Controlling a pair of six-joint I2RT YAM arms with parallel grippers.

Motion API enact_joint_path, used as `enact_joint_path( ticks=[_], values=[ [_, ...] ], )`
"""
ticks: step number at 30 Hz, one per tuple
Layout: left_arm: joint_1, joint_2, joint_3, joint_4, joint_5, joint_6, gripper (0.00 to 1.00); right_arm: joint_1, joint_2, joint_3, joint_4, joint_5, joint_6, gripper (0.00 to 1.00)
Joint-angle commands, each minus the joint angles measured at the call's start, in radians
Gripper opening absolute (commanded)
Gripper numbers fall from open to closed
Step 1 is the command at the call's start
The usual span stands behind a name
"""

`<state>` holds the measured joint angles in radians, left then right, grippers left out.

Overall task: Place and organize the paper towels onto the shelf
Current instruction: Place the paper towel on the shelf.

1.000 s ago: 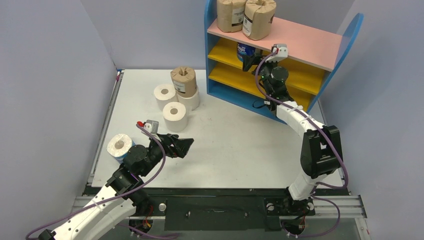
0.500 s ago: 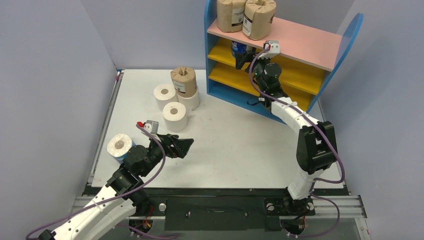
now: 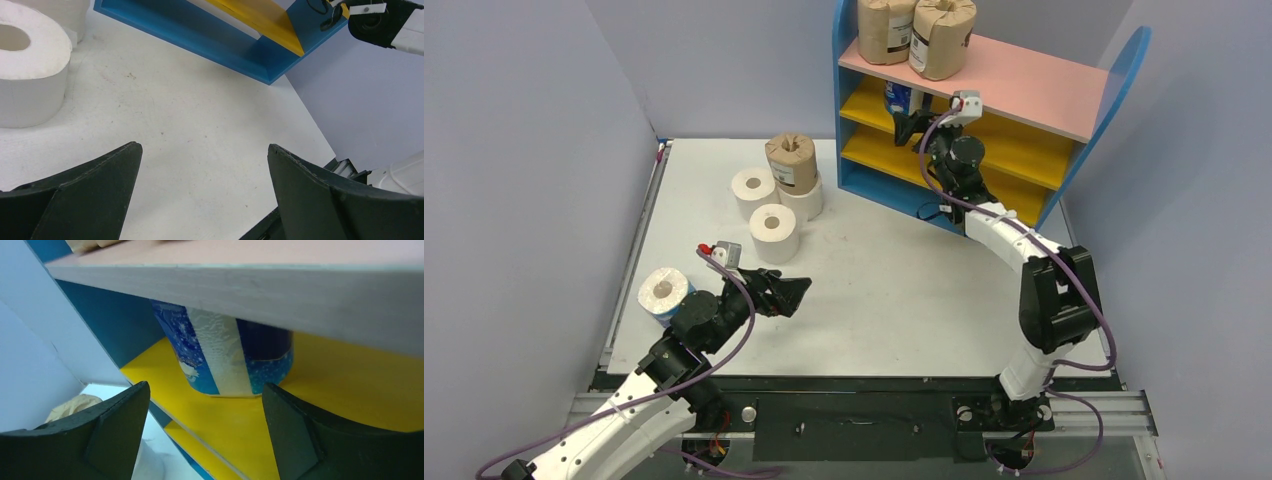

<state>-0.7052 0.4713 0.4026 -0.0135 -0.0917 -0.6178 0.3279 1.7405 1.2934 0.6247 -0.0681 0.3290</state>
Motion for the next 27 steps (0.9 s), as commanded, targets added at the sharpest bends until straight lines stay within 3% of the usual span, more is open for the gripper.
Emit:
enact_joint_path(
  ticks=[1, 10, 16, 27],
  values=[
    [-0.001, -0.004, -0.005, 0.049, 0.016, -0.007, 0.96, -0.013, -0.112, -0.143, 0.18, 0.129, 0.061, 0.74],
    [-0.001, 0.0, -0.005, 0.054, 0.022, -0.015, 0.96, 0.007, -0.157, -0.224, 0.262, 0.39, 0.162, 0.36],
    [0.0, -0.013, -0.011, 0.049, 0.013, -0.017, 0.96, 0.055, -0.13, -0.166, 0.242, 0.561, 0.113, 0.28],
    [0.001, -0.027, -0.01, 0.041, -0.006, 0.003, 0.96, 0.114, 0.019, 0.025, 0.198, 0.731, 0.048, 0.27]
  ],
)
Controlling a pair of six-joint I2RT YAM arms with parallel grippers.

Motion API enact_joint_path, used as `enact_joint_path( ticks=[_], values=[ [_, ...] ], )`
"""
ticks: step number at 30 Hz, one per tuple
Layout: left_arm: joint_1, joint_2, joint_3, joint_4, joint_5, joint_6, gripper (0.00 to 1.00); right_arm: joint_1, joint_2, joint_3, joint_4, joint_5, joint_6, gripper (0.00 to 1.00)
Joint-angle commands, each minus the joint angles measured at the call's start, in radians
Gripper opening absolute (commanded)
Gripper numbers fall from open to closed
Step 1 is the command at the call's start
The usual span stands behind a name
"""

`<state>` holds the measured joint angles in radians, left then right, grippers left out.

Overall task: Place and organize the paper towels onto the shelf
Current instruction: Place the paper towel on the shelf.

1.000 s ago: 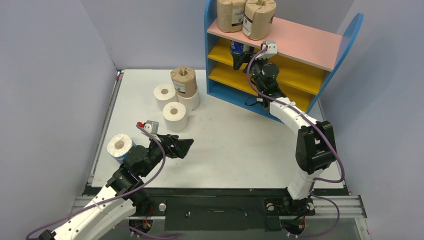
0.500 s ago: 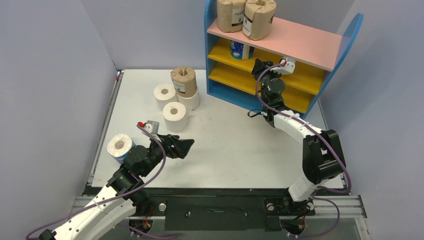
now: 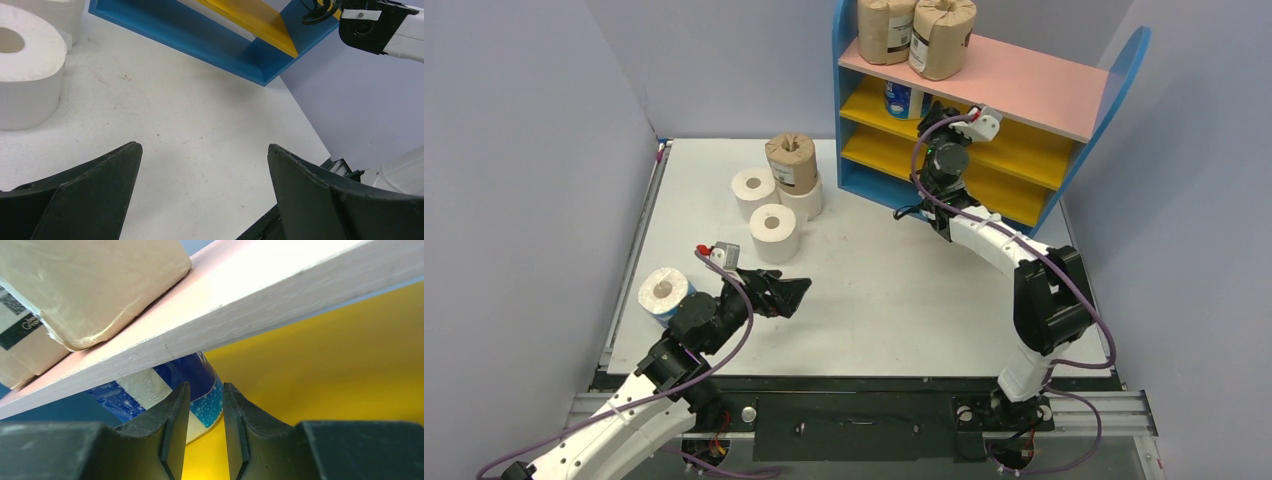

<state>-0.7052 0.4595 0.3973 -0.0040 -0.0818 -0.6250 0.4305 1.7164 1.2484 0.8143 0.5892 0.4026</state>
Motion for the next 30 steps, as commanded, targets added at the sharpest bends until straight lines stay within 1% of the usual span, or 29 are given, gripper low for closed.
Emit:
enact_joint_path(
  ticks=[1, 15, 24, 30],
  values=[
    [0.0, -0.018, -0.004, 0.032, -0.016, 0.012, 0.96, 0.015, 0.058, 0.076, 0.003, 0.075, -0.026, 0.27],
    [0.001, -0.01, 0.014, 0.028, -0.007, 0.03, 0.96, 0.021, 0.169, 0.177, 0.012, 0.062, -0.06, 0.29],
    [0.001, 0.005, 0.019, 0.036, -0.002, 0.028, 0.96, 0.036, 0.236, 0.289, -0.037, -0.017, -0.084, 0.29],
    [0.0, 0.006, 0.02, 0.038, -0.002, 0.025, 0.96, 0.047, 0.257, 0.316, -0.05, -0.054, -0.076, 0.29]
  ],
)
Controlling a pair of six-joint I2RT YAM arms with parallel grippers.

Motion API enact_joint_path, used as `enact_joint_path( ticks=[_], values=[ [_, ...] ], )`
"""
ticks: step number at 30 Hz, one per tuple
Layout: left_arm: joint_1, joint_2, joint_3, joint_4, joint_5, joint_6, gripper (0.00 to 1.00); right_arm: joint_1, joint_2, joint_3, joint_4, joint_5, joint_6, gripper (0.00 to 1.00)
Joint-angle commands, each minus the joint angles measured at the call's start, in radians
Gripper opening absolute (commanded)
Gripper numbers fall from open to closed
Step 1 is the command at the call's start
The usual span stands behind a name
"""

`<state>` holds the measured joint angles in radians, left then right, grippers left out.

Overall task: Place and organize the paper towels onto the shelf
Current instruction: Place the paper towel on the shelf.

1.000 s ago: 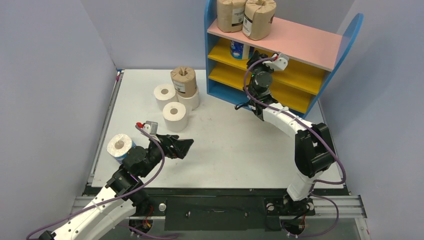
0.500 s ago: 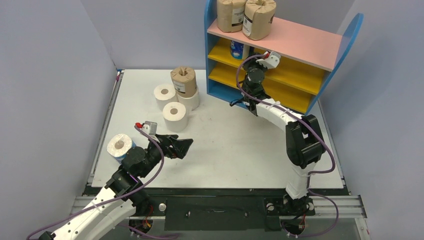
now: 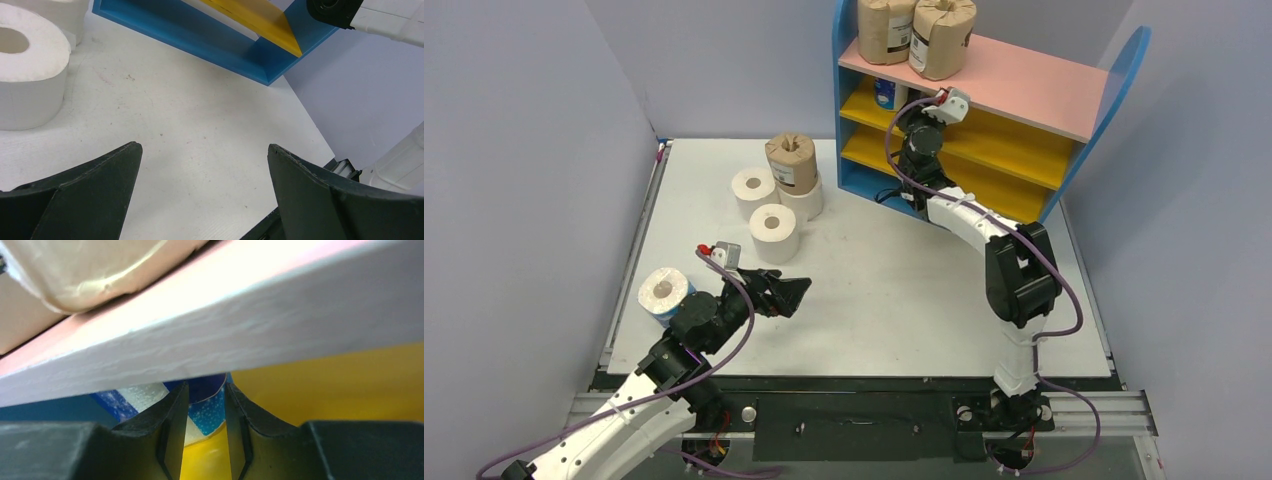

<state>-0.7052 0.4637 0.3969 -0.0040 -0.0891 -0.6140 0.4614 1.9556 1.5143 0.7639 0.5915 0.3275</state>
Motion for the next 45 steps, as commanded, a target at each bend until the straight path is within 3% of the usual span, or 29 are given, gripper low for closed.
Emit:
enact_joint_path(
  ticks=[1, 18, 24, 26, 29, 31, 37, 45],
  values=[
    [0.0, 0.003, 0.02, 0.039, 0.006, 0.013, 0.96, 0.02, 0.023, 0.055, -0.002, -0.065, -0.001, 0.29],
    [0.001, -0.009, 0.013, 0.032, 0.007, 0.009, 0.96, 0.055, 0.086, 0.172, -0.077, -0.123, -0.005, 0.3],
    [0.001, -0.019, 0.013, 0.021, 0.006, 0.006, 0.96, 0.054, 0.036, 0.105, -0.04, -0.118, -0.011, 0.32],
    [0.0, -0.024, 0.009, 0.021, 0.005, 0.004, 0.96, 0.047, 0.012, 0.061, -0.018, -0.124, -0.017, 0.38],
    [0.0, -0.029, 0.007, 0.021, 0.001, 0.002, 0.96, 0.037, -0.015, -0.001, 0.011, -0.135, -0.035, 0.61],
    [0.0, -0.03, 0.004, 0.023, -0.001, -0.001, 0.96, 0.025, -0.031, -0.029, 0.028, -0.139, -0.043, 0.67],
    [0.0, -0.007, 0.005, 0.038, 0.009, -0.006, 0.96, -0.006, -0.041, -0.043, 0.039, -0.217, -0.041, 0.74],
    [0.0, 0.017, 0.007, 0.052, 0.006, -0.003, 0.96, -0.035, 0.024, 0.054, -0.003, -0.335, -0.034, 0.75]
  ],
)
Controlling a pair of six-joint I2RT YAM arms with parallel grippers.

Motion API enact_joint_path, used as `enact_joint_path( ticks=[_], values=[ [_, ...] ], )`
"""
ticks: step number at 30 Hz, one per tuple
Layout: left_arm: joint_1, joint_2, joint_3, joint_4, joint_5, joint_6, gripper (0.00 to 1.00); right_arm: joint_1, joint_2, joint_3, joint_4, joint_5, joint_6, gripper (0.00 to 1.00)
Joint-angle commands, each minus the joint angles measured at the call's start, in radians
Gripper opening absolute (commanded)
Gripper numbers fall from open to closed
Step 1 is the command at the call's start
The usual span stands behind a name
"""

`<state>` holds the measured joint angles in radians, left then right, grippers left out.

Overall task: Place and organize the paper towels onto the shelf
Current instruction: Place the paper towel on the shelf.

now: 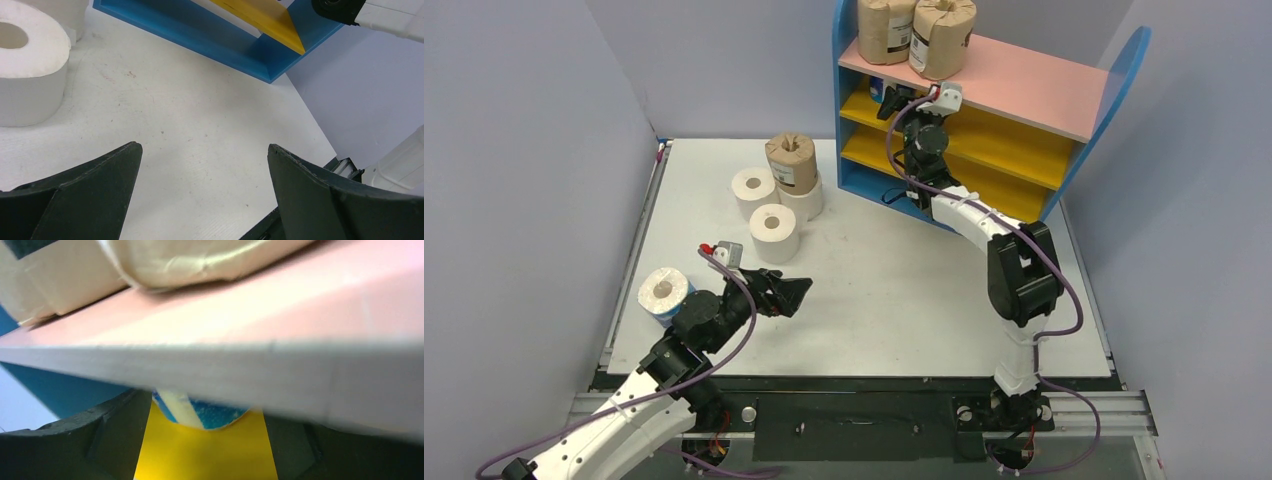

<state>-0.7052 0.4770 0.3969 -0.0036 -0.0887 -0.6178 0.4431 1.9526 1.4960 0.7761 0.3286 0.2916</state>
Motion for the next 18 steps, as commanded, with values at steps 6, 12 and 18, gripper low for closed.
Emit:
enact_joint_path(
  ticks=[6, 12, 18],
  values=[
    [0.0, 0.022, 0.009, 0.063, 0.003, 0.002, 0.96, -0.008, 0.066, 0.133, -0.042, -0.127, 0.01, 0.75],
    [0.0, 0.033, 0.01, 0.068, 0.006, -0.001, 0.96, 0.01, 0.098, 0.166, -0.059, -0.166, 0.035, 0.75],
    [0.0, 0.025, 0.006, 0.065, 0.003, -0.003, 0.96, 0.017, 0.117, 0.195, -0.083, -0.203, 0.057, 0.75]
  ],
)
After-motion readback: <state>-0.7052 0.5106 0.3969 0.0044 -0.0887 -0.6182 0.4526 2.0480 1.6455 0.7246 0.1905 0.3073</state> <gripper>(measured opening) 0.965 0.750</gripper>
